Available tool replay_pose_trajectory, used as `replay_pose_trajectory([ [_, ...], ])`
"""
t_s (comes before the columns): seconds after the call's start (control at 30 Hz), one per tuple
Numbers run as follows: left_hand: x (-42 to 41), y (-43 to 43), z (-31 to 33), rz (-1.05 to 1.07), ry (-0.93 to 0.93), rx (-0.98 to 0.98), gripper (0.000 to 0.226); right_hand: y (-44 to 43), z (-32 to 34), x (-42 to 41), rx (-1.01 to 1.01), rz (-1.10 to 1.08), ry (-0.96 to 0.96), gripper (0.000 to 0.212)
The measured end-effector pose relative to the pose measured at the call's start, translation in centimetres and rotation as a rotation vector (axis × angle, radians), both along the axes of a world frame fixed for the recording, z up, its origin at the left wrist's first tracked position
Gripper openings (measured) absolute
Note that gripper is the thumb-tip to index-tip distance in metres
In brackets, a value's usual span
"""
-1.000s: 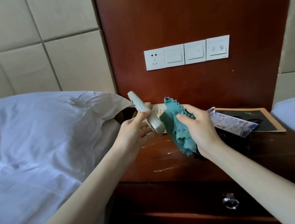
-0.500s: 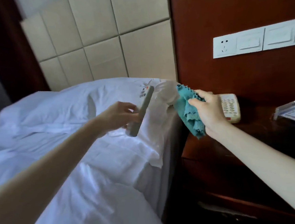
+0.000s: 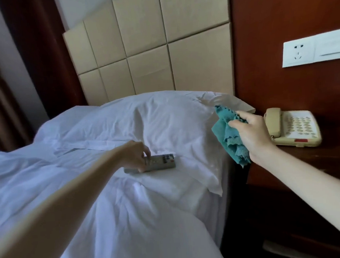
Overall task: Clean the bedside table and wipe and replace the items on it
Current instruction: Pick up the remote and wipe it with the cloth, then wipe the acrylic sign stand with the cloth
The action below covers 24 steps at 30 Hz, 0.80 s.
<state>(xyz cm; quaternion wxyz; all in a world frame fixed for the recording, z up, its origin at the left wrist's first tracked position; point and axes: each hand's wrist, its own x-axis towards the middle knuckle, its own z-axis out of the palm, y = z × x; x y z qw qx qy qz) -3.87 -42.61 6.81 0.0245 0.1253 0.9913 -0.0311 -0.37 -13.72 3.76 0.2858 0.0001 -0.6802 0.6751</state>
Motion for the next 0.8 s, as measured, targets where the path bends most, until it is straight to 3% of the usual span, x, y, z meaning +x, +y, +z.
replay_pose_trajectory([
  [0.17, -0.1, 1.5, 0.2, -0.064, 0.005, 0.068, 0.047, 1.4, -0.2, 0.3, -0.026, -0.048, -0.007, 0.03],
  [0.27, 0.2, 4.1, 0.8, -0.109, 0.123, 0.203, 0.032, 2.5, -0.3, 0.4, -0.056, -0.074, -0.02, 0.025],
  [0.37, 0.5, 7.3, 1.1, -0.178, 0.211, 0.321, 0.026, 4.1, -0.3, 0.8, -0.079, -0.08, -0.038, 0.036],
  [0.47, 0.5, 11.2, 1.1, -0.289, 0.263, 0.405, 0.027, 6.5, -0.1, 2.1, -0.041, -0.103, -0.019, 0.019],
  [0.63, 0.9, 18.9, -0.3, -0.405, 0.229, 0.543, 0.027, 13.1, 0.1, 5.0, 0.044, -0.239, -0.03, 0.009],
  [0.8, 1.6, 27.4, -2.1, -0.518, 0.152, 0.562, 0.027, 20.9, -0.1, 8.8, 0.067, -0.389, -0.076, 0.024],
])
